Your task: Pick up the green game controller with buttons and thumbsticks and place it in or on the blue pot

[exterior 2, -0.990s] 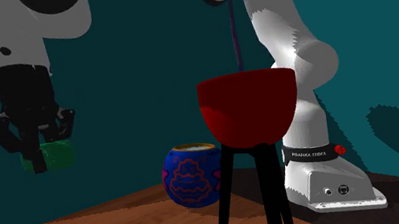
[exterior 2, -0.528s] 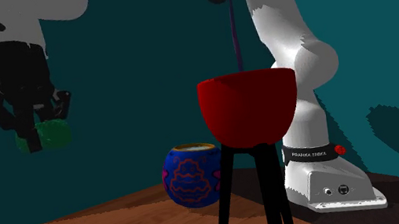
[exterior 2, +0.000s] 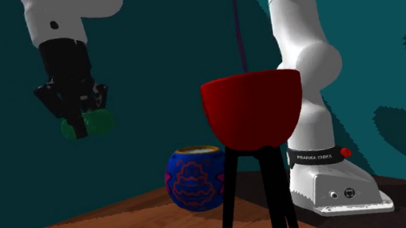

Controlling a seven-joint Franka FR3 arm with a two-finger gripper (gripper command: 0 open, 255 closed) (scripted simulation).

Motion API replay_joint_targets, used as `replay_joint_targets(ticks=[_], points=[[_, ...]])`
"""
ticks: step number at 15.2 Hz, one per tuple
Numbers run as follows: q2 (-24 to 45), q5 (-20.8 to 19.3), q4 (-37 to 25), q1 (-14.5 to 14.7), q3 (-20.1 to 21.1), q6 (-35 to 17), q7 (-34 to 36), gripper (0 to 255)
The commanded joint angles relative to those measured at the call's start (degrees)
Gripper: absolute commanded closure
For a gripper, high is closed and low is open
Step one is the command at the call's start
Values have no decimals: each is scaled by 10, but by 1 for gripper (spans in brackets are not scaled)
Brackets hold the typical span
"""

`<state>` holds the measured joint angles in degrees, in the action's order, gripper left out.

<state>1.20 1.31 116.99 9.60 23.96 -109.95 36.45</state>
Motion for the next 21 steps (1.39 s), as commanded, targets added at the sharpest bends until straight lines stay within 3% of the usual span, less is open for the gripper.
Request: replay_joint_targets(ticks=[1,9,16,21], points=[[-44,17,50,-8,-7,-9,-23,255],[-217,59,225,-21,-56,-15,-119,255],[-366,54,351,-30,-115,10,-195,255],[-362,55,381,-31,-116,-23,-199,255]])
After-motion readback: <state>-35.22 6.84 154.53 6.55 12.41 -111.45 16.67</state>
